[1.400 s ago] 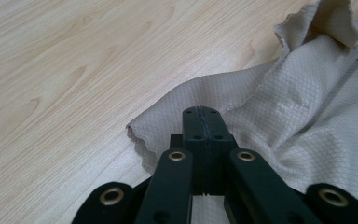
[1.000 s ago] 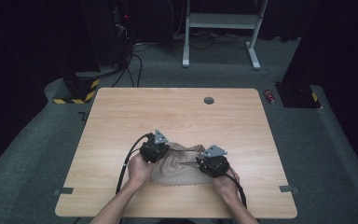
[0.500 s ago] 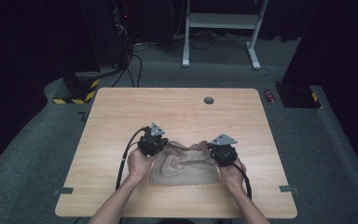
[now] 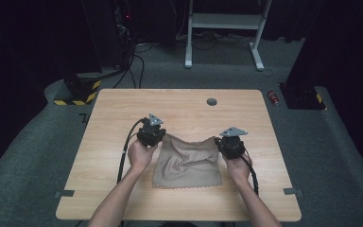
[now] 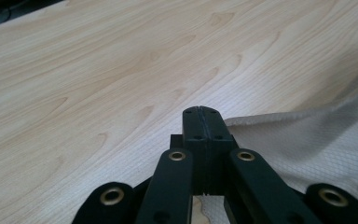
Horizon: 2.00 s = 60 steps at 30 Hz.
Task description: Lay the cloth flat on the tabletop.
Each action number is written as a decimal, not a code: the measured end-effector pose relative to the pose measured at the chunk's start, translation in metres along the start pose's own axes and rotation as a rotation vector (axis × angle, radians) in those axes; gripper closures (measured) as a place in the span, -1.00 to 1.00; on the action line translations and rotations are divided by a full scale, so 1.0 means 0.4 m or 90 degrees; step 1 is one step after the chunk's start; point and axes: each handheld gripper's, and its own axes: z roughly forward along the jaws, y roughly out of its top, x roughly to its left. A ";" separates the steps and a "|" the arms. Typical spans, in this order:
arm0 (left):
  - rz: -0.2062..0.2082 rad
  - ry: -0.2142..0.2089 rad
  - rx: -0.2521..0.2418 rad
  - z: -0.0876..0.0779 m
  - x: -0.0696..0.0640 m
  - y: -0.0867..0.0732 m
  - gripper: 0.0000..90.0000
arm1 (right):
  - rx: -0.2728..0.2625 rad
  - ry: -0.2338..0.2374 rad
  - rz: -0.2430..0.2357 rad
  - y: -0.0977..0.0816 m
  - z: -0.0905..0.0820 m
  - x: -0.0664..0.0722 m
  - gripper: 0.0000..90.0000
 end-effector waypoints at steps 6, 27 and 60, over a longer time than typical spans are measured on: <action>-0.011 0.014 0.015 0.033 0.013 0.018 1.00 | 0.030 -0.008 0.017 0.016 0.035 -0.024 0.99; -0.037 0.044 0.060 0.067 0.019 -0.020 0.29 | 0.045 -0.011 0.034 0.011 0.078 -0.032 0.59; 0.034 0.014 0.105 -0.009 -0.066 -0.170 0.28 | 0.084 0.019 -0.003 -0.097 -0.012 0.017 0.71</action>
